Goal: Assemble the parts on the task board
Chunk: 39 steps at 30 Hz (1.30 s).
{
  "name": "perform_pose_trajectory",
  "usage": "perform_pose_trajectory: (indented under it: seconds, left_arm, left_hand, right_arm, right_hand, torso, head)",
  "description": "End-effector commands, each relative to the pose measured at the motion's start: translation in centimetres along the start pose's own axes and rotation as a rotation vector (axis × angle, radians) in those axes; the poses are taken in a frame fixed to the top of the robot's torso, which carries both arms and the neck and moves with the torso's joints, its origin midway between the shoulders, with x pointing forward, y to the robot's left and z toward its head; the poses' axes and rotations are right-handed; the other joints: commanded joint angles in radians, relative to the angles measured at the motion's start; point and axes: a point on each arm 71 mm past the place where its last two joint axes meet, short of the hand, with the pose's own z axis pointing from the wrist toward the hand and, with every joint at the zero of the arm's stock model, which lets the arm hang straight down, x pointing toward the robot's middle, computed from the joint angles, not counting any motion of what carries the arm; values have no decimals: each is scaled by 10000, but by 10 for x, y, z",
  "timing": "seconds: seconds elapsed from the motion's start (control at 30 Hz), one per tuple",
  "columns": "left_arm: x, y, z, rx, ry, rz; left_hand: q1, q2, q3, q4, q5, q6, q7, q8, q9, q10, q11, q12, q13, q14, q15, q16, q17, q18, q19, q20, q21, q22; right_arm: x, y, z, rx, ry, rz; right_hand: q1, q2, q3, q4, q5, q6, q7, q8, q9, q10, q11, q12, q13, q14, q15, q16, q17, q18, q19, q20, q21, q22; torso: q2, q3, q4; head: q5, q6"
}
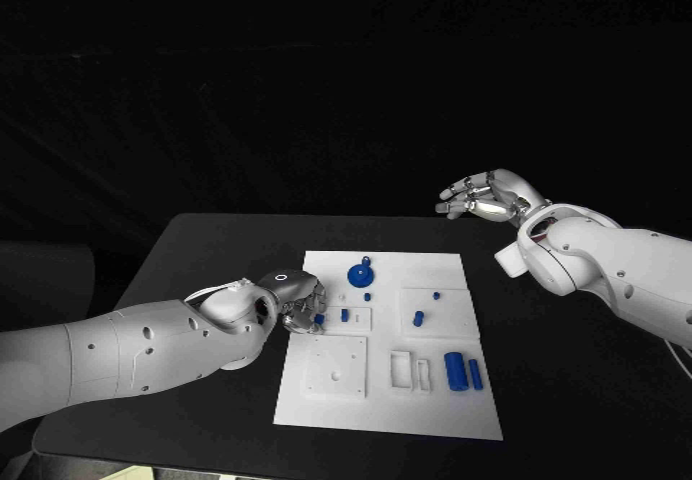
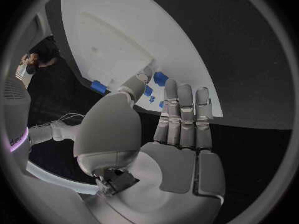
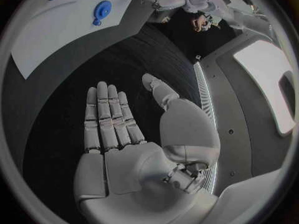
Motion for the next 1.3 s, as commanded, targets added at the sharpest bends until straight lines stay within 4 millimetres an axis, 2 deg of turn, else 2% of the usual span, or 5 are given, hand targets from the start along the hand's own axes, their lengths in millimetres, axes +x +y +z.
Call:
perform_pose_trajectory:
  seconds: [0.03, 0.67, 1.2, 1.3]
  left_arm:
    - [4, -3, -1, 225, 185, -67]
    - [6, -2, -2, 228, 446, -63]
    - [6, -1, -2, 223, 485, -50]
    - [5, -1, -2, 311, 321, -115]
  left_hand:
    - [163, -21, 110, -9, -28, 33, 0, 74, -25, 18, -4, 20, 9, -35, -27, 25, -3, -32, 36, -819, 30, 181]
    - [996, 96, 1050, 99, -25, 39, 10, 244, -204, -43, 12, 31, 27, -81, 16, 29, -18, -74, 7, -787, 79, 208]
    - [1219, 269, 1396, 235, -23, 160, -33, 398, -255, -2, -27, 92, 61, -36, 1, 82, -4, -71, 26, -794, 144, 214]
    - [1197, 365, 1424, 305, -21, 312, -82, 473, -251, 66, -72, 133, 77, 34, -28, 125, 10, -61, 75, -813, 186, 215]
  right_arm:
    - [1, 1, 0, -125, 133, 23]
    - [1, 1, 0, -118, 131, 24]
    - [0, 0, -1, -108, 111, 41]
    - [0, 0, -1, -107, 105, 39]
  right_hand:
    - [-51, 80, -50, -13, 42, -33, 47, 32, -16, 72, 21, -50, -13, 6, 57, -41, -12, 62, -56, 25, -43, -15]
    - [-51, 82, -52, -16, 45, -30, 46, 35, -20, 77, 18, -53, -19, 8, 56, -42, -12, 62, -54, 25, -47, -14]
    - [-62, 85, -59, -10, 43, -27, 46, 37, -23, 82, 17, -54, -23, 10, 56, -43, -13, 62, -52, 27, -49, -13]
    - [-67, 85, -61, -7, 42, -26, 46, 38, -23, 83, 18, -54, -24, 10, 57, -43, -13, 62, -51, 28, -50, -13]
  torso:
    - [2, -5, -1]
    - [2, 2, -6]
    - [0, 3, 0]
    - [2, 2, 1]
  head:
    - [11, -8]
    - [6, -15]
    - [-2, -24]
    - [-5, -8]
